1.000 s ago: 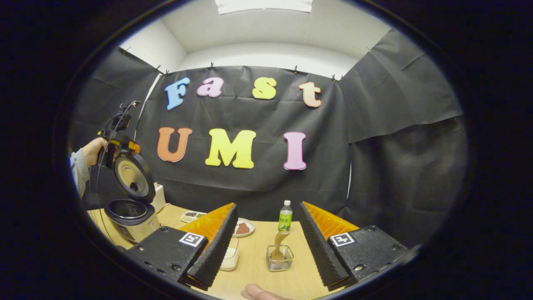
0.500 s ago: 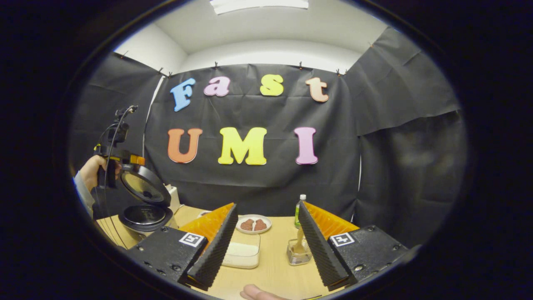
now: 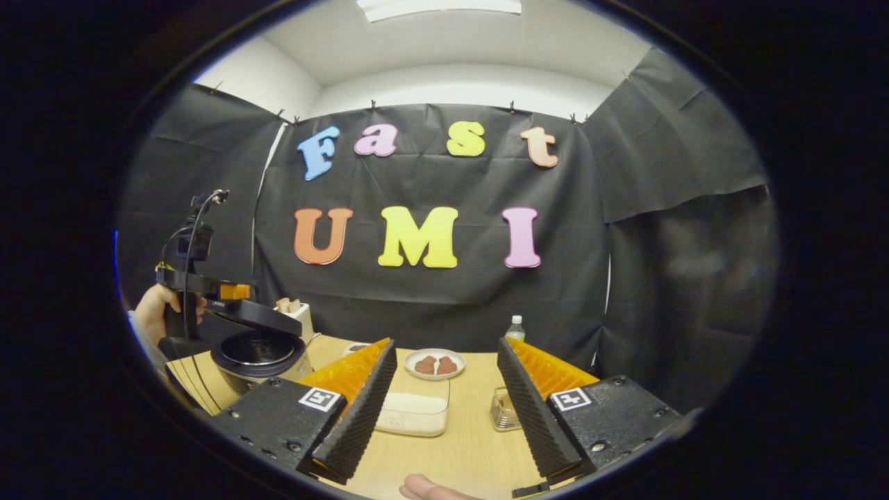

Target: Close the left gripper, press the button to open the rice cooker; take a wooden spoon from the chopstick holder with the right hand, scoop a spoonful of rice and pour it into the rice cooker, then put the wooden spoon back into the chopstick holder.

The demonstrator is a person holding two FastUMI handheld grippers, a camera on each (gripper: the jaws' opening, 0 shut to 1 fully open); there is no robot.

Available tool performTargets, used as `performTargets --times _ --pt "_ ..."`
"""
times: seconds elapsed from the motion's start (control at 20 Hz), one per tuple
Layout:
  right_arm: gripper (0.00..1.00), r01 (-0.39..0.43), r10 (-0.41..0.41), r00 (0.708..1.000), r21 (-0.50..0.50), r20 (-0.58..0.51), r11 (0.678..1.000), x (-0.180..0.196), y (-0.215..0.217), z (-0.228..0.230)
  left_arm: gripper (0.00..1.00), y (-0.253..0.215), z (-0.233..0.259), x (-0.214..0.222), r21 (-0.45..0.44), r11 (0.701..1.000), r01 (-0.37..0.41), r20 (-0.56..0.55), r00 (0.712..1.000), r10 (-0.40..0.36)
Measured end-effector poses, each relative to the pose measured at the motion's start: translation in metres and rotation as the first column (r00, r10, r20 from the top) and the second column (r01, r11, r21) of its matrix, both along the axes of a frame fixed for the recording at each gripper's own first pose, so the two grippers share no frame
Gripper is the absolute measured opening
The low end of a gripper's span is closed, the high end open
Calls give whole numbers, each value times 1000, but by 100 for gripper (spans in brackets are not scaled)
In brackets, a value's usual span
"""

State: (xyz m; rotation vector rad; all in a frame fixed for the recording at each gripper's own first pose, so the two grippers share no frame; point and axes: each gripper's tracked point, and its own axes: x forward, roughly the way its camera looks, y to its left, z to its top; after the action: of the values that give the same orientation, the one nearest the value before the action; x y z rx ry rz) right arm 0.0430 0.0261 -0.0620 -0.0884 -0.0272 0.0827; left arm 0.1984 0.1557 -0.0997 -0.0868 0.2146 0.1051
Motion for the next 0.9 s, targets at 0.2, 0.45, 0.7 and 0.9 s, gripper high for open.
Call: performTargets --times 0.2,0.45,0.7,0.9 --pt "95 5 -5 1000 16 -13 1000 -15 -10 -6 96 -7 -34 -10 -6 1000 8 -59 998 -8" --pt "95 37 -37 999 14 33 999 -33 -29 4 97 -8 -49 -17 14 1000 -15 -88 996 16" --pt "94 13 -14 1000 43 14 999 -44 -33 -11 97 -14 -86 -27 -6 1000 -22 -171 985 21" --pt "95 1 -1 1000 60 6 998 -59 -31 -25 98 -14 -87 -38 20 999 -41 -108 993 43"
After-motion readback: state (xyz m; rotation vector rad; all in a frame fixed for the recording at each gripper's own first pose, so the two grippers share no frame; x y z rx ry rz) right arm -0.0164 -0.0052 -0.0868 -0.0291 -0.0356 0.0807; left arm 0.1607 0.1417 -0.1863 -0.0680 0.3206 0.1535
